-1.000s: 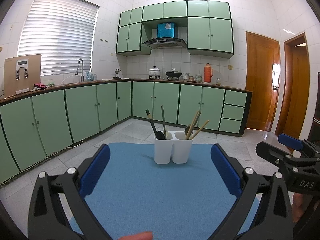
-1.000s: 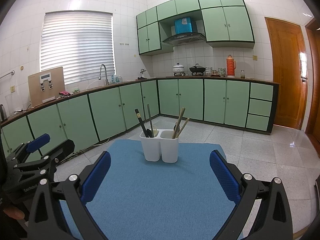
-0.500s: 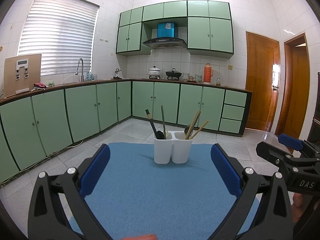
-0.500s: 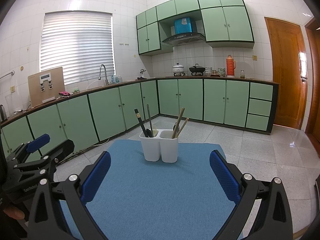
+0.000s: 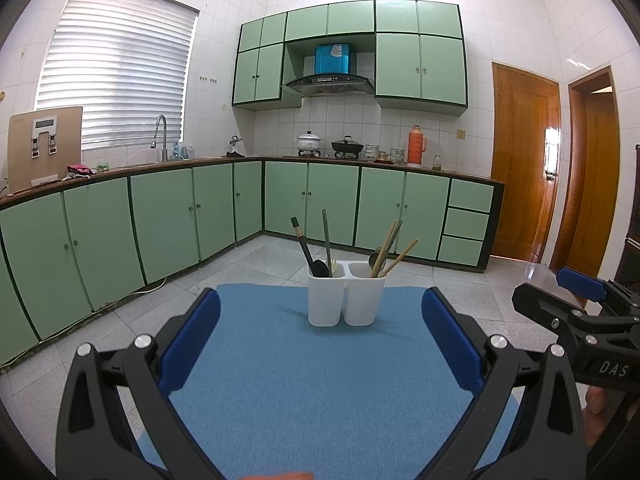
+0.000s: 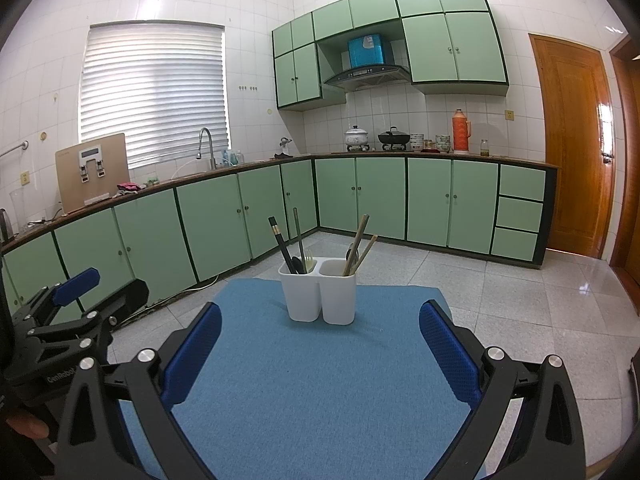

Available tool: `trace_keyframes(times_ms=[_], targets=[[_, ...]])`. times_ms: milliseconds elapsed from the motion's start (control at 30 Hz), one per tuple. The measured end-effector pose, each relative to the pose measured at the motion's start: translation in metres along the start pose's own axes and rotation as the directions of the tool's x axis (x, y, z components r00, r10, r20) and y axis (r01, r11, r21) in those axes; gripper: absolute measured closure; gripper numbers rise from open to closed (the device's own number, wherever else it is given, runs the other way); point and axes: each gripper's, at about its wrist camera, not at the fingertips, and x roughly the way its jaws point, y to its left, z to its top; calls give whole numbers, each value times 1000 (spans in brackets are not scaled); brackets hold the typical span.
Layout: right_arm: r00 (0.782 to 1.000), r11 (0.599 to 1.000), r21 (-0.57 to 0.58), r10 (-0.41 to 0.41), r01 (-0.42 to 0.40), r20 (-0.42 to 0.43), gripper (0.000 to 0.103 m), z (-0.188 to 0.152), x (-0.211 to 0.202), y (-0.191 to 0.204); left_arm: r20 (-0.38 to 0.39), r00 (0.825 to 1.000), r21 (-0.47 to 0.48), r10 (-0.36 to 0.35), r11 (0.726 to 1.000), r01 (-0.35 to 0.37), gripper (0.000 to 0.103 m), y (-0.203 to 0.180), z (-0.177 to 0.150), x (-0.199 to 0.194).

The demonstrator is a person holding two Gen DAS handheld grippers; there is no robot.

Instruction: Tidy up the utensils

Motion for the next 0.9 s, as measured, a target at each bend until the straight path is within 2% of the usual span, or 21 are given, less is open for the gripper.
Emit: trace_keyframes(times_ms=[900], targets=[[1000,1000,1,-3,3,-1,6,0,0,-2,-4,1000,1,0,1000,0,5,-1,0,-2]])
